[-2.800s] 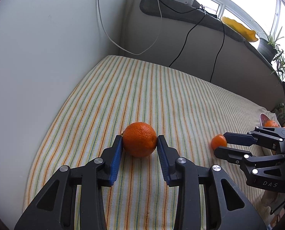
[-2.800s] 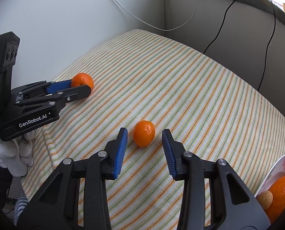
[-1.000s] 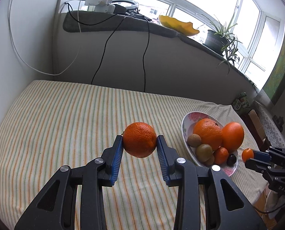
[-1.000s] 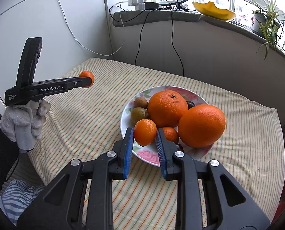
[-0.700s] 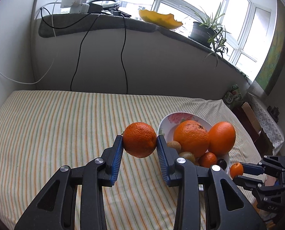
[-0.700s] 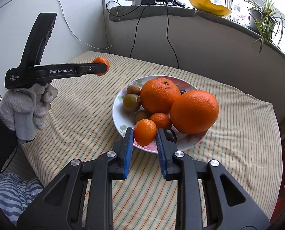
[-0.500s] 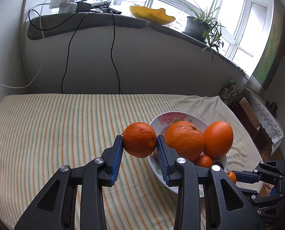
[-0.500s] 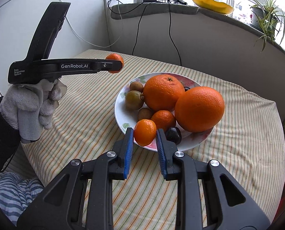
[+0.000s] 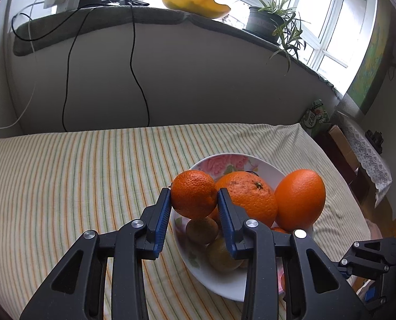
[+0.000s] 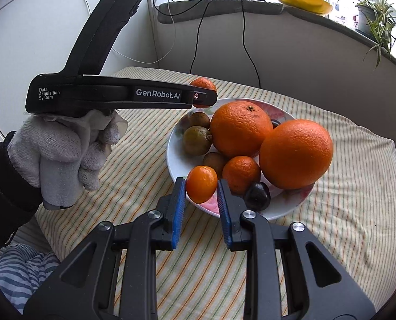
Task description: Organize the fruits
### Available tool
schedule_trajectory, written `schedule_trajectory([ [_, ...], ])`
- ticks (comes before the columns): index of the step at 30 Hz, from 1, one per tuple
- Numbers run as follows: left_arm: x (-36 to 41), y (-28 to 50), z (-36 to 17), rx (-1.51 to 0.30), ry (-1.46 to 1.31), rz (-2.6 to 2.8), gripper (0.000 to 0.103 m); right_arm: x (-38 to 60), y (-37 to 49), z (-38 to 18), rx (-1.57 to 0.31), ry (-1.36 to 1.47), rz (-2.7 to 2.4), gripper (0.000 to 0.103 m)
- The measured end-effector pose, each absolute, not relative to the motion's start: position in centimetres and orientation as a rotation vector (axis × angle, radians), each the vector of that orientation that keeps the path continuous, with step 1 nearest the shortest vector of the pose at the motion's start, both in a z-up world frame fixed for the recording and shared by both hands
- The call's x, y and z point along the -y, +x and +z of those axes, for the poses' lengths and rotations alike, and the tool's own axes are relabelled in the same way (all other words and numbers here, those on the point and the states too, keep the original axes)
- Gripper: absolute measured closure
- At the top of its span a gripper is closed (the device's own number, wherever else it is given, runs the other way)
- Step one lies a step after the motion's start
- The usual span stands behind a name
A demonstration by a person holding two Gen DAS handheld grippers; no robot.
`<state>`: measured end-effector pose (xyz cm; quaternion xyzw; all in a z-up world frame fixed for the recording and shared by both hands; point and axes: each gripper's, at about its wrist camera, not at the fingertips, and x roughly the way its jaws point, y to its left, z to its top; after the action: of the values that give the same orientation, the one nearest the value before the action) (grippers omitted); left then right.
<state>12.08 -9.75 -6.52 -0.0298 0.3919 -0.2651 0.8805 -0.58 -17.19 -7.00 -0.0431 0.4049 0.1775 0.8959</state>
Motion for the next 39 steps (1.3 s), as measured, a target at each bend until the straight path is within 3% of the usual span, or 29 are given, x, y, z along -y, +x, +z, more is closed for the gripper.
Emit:
schedule_trajectory([
  [13,10.1,12.0,-6.6,-0.823,-0.052,-0.558,0.068,17.3,-0.1,-7.3,-0.842,-0.084,0.371,0.078],
  [15,10.2,12.0,-6.6,-0.823,-0.053,-0.56,0.064,17.3,-0.1,-7.2,-0.841,-0.084,0.37,0.078],
  [17,10.2,12.0,-6.4,-0.814,-0.056,-0.561,0.051,17.3,0.0,-7.3,-0.844,-0.085,0.367,0.078],
  [18,10.2,12.0,-6.3,-0.811,-0.057,-0.563,0.05,17.3,0.0,-7.3,-0.847,-0.085,0.369,0.077],
  [20,10.2,11.9,-6.2,-0.807,-0.053,-0.563,0.05,17.3,0.1,-7.3,-0.847,-0.085,0.368,0.063],
  [21,10.2,11.9,-6.1,-0.804,-0.051,-0.559,0.05,17.3,0.0,-7.3,-0.841,-0.086,0.365,0.051],
  [23,10.0,11.7,-5.9,-0.799,-0.051,-0.557,0.05,17.4,-0.2,-7.1,-0.827,-0.084,0.361,0.044],
  [39,6.9,6.0,-3.1,-0.708,-0.03,-0.485,0.05,18.6,-3.3,-5.0,-0.777,-0.043,0.355,0.036],
])
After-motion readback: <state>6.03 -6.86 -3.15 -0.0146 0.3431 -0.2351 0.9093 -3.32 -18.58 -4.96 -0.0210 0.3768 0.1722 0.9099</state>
